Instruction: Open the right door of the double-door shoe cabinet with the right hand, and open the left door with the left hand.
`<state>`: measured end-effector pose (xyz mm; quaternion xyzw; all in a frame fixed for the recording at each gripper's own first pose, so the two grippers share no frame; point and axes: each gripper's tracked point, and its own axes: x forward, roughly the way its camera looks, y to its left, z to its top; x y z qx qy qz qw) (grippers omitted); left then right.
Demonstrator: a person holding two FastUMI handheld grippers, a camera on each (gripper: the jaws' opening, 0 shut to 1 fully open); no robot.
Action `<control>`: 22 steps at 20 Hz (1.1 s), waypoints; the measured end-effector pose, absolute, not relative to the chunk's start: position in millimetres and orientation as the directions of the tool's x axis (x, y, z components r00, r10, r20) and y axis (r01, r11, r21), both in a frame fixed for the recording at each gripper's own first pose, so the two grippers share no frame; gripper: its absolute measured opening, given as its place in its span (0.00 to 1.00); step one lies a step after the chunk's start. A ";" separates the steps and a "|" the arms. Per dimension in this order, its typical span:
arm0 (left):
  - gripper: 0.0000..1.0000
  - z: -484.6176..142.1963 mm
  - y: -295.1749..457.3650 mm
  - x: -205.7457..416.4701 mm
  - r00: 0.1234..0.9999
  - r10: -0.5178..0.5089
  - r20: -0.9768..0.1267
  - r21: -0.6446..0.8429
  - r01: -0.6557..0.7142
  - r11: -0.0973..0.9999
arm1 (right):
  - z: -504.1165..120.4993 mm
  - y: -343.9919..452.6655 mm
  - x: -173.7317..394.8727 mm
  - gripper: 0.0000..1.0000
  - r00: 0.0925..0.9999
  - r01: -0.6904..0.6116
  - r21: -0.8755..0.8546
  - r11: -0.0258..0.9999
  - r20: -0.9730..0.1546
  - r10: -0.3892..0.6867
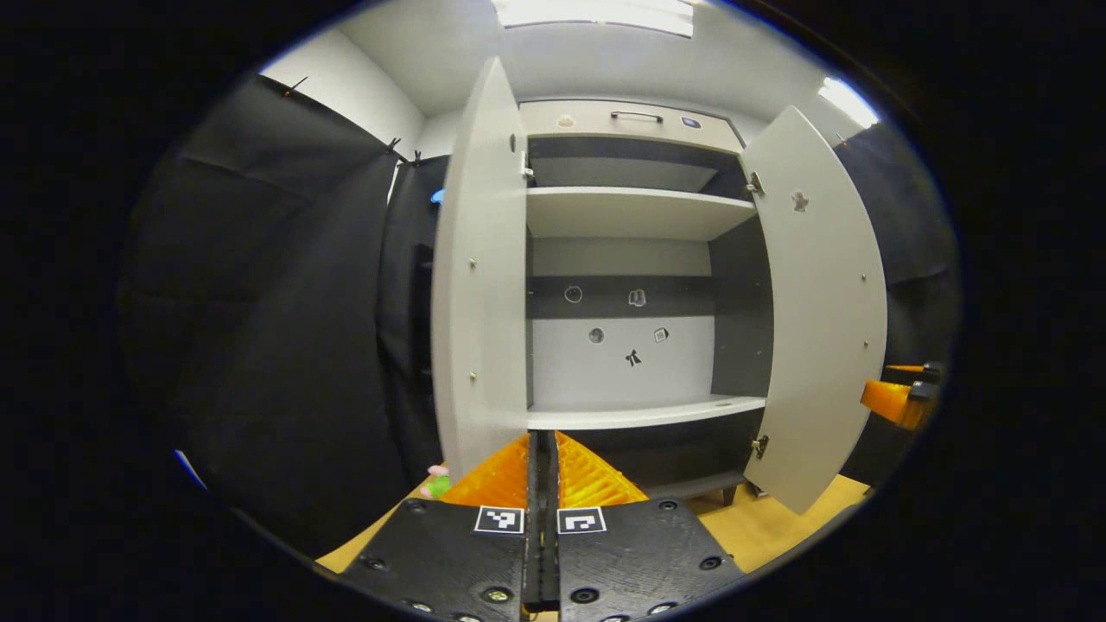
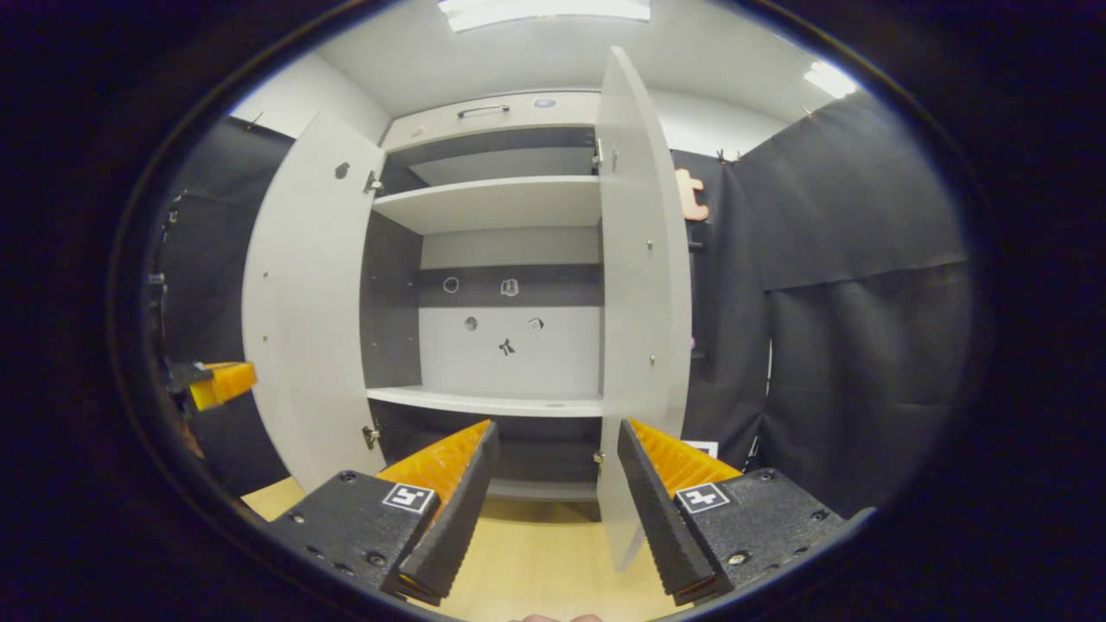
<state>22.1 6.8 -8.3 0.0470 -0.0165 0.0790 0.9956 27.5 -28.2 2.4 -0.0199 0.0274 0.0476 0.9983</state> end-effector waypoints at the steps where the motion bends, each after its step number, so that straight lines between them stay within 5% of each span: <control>1: 0.00 -11.9 5.4 22.5 0.978 0.195 0.071 0.111 -0.202 0.973 | 0.8 -28.6 23.9 0.87 0.994 -0.100 -0.052 0.994 -0.059 0.097; 4: 0.00 -15.1 -28.1 24.8 0.988 0.129 0.090 0.050 -0.134 0.990 | -2.6 -36.5 14.8 0.87 0.996 -0.081 -0.099 0.992 -0.055 0.076; 6: 0.36 -16.8 -42.2 29.3 0.994 0.078 0.082 0.022 -0.080 0.997 | -4.4 -37.0 14.8 0.87 0.996 -0.079 -0.095 0.992 -0.052 0.075; 8: 0.48 -19.3 -49.4 32.1 0.997 0.055 0.055 0.007 -0.055 0.998 | -6.5 -41.7 11.3 0.87 0.996 -0.077 -0.075 0.994 -0.054 0.073; 9: 0.66 -23.6 -51.5 32.8 0.998 0.046 0.036 -0.016 -0.046 0.999 | -6.4 -43.8 11.2 0.87 0.996 -0.074 -0.065 0.995 -0.054 0.071; 13: 0.94 -41.4 -44.1 34.9 0.997 0.068 -0.036 -0.105 -0.072 0.992 | -7.5 -52.7 13.4 0.87 0.997 -0.060 -0.048 0.997 -0.056 0.057; 22: 0.95 -38.8 -32.6 29.3 0.994 0.104 -0.021 -0.077 -0.105 0.991 | -12.7 -55.8 17.2 0.87 0.995 -0.066 -0.024 0.998 -0.073 0.064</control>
